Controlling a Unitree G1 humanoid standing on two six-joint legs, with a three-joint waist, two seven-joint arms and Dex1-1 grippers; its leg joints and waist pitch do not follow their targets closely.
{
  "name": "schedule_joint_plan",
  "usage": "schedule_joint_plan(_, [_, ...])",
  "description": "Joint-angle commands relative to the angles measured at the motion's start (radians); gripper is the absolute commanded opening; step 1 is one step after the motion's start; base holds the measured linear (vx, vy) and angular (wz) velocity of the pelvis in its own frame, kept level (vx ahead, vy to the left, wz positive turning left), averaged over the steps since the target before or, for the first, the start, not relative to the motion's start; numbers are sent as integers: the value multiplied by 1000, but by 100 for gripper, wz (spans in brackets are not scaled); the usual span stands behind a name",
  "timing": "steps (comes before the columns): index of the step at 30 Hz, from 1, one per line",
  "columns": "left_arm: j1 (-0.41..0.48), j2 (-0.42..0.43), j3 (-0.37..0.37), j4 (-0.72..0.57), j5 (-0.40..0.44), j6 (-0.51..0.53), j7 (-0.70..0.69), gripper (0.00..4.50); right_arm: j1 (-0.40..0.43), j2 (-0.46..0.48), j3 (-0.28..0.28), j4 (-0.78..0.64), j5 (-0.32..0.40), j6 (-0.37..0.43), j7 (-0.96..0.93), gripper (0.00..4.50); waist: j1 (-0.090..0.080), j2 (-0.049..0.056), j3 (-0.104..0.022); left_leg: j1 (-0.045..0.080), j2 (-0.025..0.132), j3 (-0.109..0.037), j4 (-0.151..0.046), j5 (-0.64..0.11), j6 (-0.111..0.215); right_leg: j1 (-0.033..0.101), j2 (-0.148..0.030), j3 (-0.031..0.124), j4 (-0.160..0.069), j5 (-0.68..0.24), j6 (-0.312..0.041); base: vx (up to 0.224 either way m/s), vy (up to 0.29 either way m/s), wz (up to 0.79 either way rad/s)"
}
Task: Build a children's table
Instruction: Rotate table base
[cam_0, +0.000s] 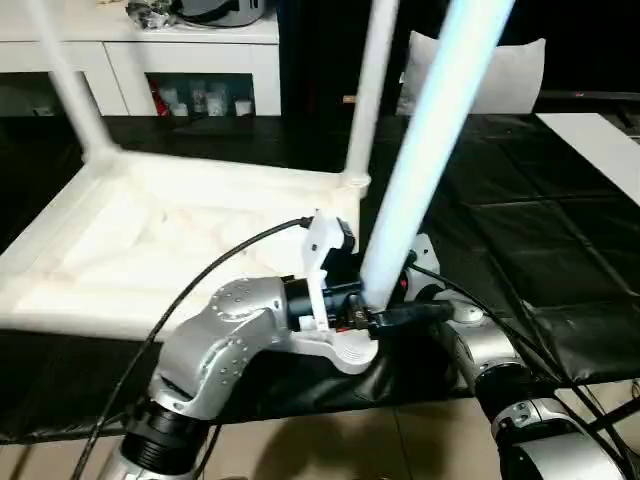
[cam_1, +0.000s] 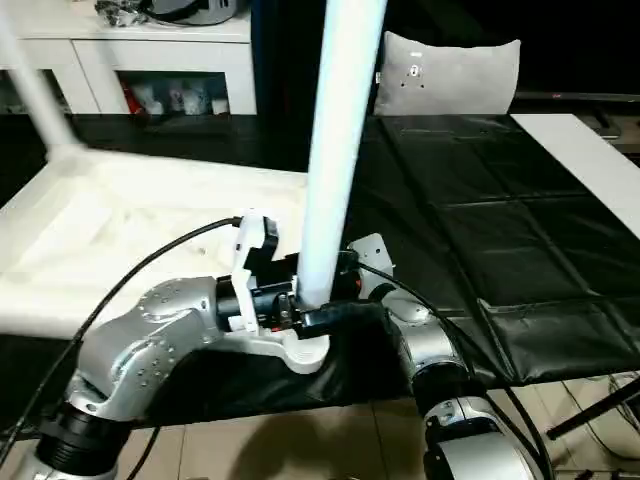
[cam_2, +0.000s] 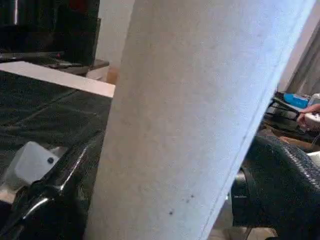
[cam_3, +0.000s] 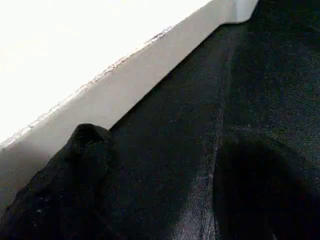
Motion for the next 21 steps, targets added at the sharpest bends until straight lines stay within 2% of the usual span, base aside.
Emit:
schedule_joint_plan(1, [-33,-30,-36,13,18,-28,3,446,-15,6,-1,6,1,-14,3,450,8,11,-74,-24,30,2,-61,-86,63,71,-93,72,-78,-290,-94,0,0,0])
schedule_joint_plan(2, [-35,-31,-34,18,24,-34,9,446,-15,5,-3,6,1,-15,2,450,9,12,-73,-23,29,3,-60,-86,64,70,-93,73,-79,-294,-92,0,0,0])
schedule_joint_plan(3, [-51,-40,-24,61,71,-80,53,446,-15,-5,-12,9,0,-16,-10,450,10,16,-74,-23,29,2,-59,-85,66,70,-93,72,-80,-298,-88,0,0,0])
schedule_joint_plan(4, [-74,-32,-11,120,130,-132,104,446,-7,-24,-26,3,7,-19,-10,450,11,10,-73,-21,27,4,-60,-87,70,68,-89,70,-85,-315,-73,0,0,0])
schedule_joint_plan(5, [-77,-30,-9,128,138,-140,110,446,-6,-27,-29,2,8,-20,-9,450,14,11,-73,-20,22,6,-58,-92,74,68,-87,68,-89,-340,-53,0,0,0])
schedule_joint_plan(6, [-83,-24,-5,147,159,-162,124,446,0,-38,-34,-4,11,-20,-6,450,15,4,-75,-22,23,5,-59,-90,74,71,-91,67,-90,-357,-40,0,0,0])
schedule_joint_plan(9, [-77,-11,10,151,161,-173,110,446,20,-63,-48,-33,26,-12,26,450,20,9,-77,-23,24,5,-58,-74,79,68,-92,68,-88,-358,-29,0,0,0])
schedule_joint_plan(11, [-42,39,16,126,130,-155,28,446,57,-102,-64,-107,53,3,89,450,27,10,-78,-24,27,4,-58,-67,85,68,-93,69,-84,-337,-27,0,0,0])
schedule_joint_plan(12, [-40,42,16,125,127,-154,23,446,59,-104,-65,-112,55,3,93,450,26,18,-78,-24,28,3,-59,-68,87,67,-93,70,-83,-333,-29,0,0,0])
schedule_joint_plan(13, [-28,63,18,122,114,-155,-10,446,77,-121,-68,-151,72,12,138,450,23,13,-79,-24,28,4,-59,-67,88,66,-90,68,-82,-322,-35,0,0,0])
schedule_joint_plan(16, [0,129,8,112,105,-146,-77,446,128,-168,-58,-251,102,34,244,450,27,16,-78,-25,27,4,-59,-77,101,66,-89,68,-86,-340,-31,0,0,0])
schedule_joint_plan(18, [8,169,-4,125,133,-172,-99,446,152,-197,-45,-292,107,40,293,450,25,17,-77,-24,26,5,-60,-85,98,64,-89,65,-91,-365,-31,0,0,0])
schedule_joint_plan(19, [4,195,-3,150,153,-195,-112,446,166,-226,-37,-312,107,34,327,450,26,11,-77,-22,25,5,-60,-89,99,64,-86,63,-94,-374,-27,0,0,0])
schedule_joint_plan(21, [-1,215,1,172,169,-213,-125,446,179,-250,-33,-335,108,34,356,450,28,14,-74,-21,22,6,-60,-95,102,63,-86,64,-98,-398,-11,0,0,0])
